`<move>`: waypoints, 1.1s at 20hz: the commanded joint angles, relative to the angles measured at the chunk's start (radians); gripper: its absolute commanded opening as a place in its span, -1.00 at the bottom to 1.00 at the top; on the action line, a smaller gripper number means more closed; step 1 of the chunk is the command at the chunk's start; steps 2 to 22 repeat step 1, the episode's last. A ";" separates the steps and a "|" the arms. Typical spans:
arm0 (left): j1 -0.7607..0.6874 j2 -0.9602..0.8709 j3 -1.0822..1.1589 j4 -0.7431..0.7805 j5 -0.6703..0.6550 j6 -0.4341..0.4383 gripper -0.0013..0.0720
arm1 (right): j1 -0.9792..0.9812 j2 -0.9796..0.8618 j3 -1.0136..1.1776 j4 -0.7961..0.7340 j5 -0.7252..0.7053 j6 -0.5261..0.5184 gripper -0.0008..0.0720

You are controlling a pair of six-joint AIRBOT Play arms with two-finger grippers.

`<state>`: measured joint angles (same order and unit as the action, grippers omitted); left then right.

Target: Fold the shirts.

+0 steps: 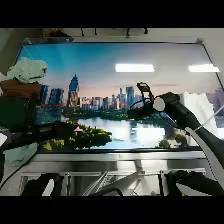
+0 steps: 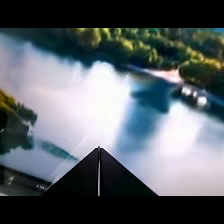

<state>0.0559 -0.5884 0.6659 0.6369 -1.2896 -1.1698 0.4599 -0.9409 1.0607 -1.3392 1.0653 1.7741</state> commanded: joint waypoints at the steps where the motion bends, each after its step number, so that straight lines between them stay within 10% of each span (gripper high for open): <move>1: -0.005 0.030 -0.034 -0.004 0.018 -0.002 -0.92 | 0.010 -0.032 -0.002 -0.007 0.000 0.006 -0.93; 22: -0.005 0.030 -0.034 -0.004 0.018 -0.002 -0.92 | 0.010 -0.032 -0.002 -0.007 0.000 0.006 -0.93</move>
